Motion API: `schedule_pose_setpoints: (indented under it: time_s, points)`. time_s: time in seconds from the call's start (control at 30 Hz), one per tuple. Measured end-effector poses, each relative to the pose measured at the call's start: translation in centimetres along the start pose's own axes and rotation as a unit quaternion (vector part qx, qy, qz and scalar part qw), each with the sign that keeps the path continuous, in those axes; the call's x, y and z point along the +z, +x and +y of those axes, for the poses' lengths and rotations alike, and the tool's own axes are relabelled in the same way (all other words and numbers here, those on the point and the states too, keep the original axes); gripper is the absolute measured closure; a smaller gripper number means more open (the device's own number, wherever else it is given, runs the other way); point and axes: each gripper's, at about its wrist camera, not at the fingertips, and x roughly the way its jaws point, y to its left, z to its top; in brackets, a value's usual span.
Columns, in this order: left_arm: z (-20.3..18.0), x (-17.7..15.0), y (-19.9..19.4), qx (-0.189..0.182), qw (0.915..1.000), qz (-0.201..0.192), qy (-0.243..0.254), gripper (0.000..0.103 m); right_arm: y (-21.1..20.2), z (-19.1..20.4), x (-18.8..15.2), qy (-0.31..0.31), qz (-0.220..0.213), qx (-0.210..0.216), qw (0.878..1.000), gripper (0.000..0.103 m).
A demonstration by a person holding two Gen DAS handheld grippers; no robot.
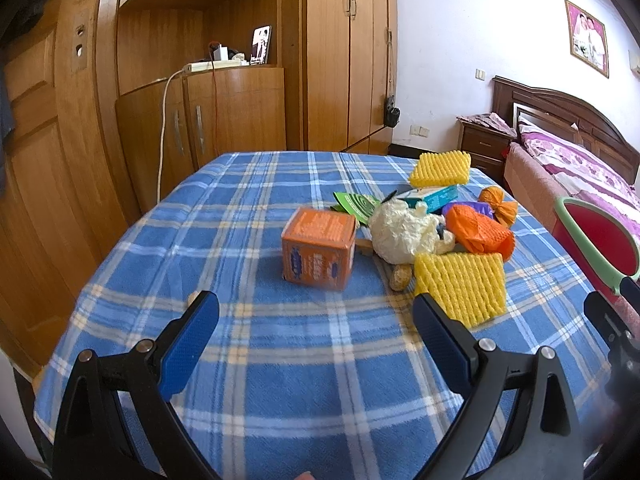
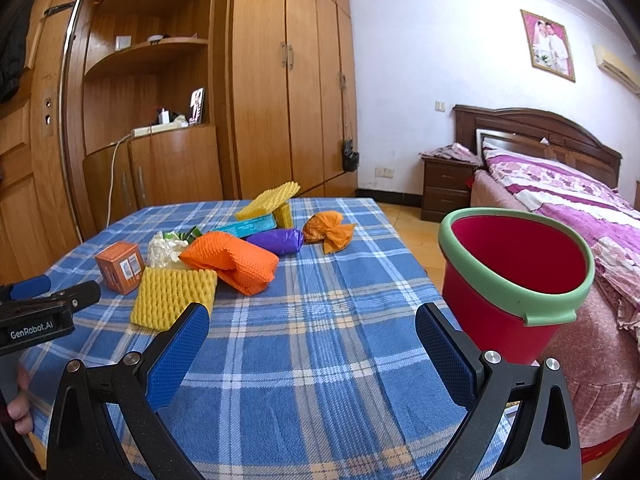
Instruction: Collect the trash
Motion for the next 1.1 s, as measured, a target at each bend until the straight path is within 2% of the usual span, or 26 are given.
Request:
schedule_pose_setpoints:
  time_s: [0.17,0.4,0.5,0.6,0.67,0.7,0.87,0.93,1.0,1.03,1.07,1.1]
  points:
    - [0.2,1.5,0.6,-0.006,0.9999,0.009,0.001,0.006,1.2,-0.2,1.2,0.003,0.026,0.011,1.0,0.001]
    - [0.5,3.3,3.2,-0.01,0.9992,0.039,-0.002,0.007,4.0,0.0,3.5,0.023,0.071,0.056,0.996,0.001]
    - [0.5,3.7,4.3,-0.009,0.9987,0.051,0.001,0.013,5.5,0.5,4.3,0.032,0.093,0.077,0.992,0.001]
    - [0.6,3.7,5.6,-0.028,0.9963,0.081,-0.006,0.019,7.2,0.9,4.8,0.047,0.115,0.096,0.988,0.001]
    - [0.9,3.5,6.3,-0.044,0.9943,0.096,-0.016,0.03,8.3,1.3,5.1,0.053,0.126,0.105,0.985,0.001]
    - [0.9,3.5,6.4,-0.049,0.9935,0.101,-0.019,0.031,8.7,1.5,5.2,0.054,0.13,0.108,0.984,0.001]
    - [1.0,3.3,6.8,-0.071,0.9913,0.108,-0.024,0.047,11.2,2.5,5.4,0.063,0.156,0.125,0.978,0.001]
    - [1.0,3.4,6.9,-0.077,0.9909,0.108,-0.023,0.048,11.9,2.8,5.4,0.067,0.166,0.132,0.975,0.002]
    - [1.0,3.5,6.8,-0.078,0.9912,0.105,-0.021,0.049,12.5,3.0,5.4,0.073,0.176,0.138,0.972,0.022]
    - [1.1,3.5,6.8,-0.077,0.9916,0.102,-0.02,0.049,12.6,3.1,5.4,0.074,0.182,0.144,0.97,0.04]
    - [1.1,3.6,6.7,-0.077,0.9918,0.1,-0.02,0.05,12.9,3.1,5.4,0.075,0.188,0.151,0.968,0.05]
    - [1.1,3.7,6.6,-0.077,0.992,0.097,-0.02,0.05,13.0,3.2,5.4,0.075,0.192,0.156,0.966,0.055]
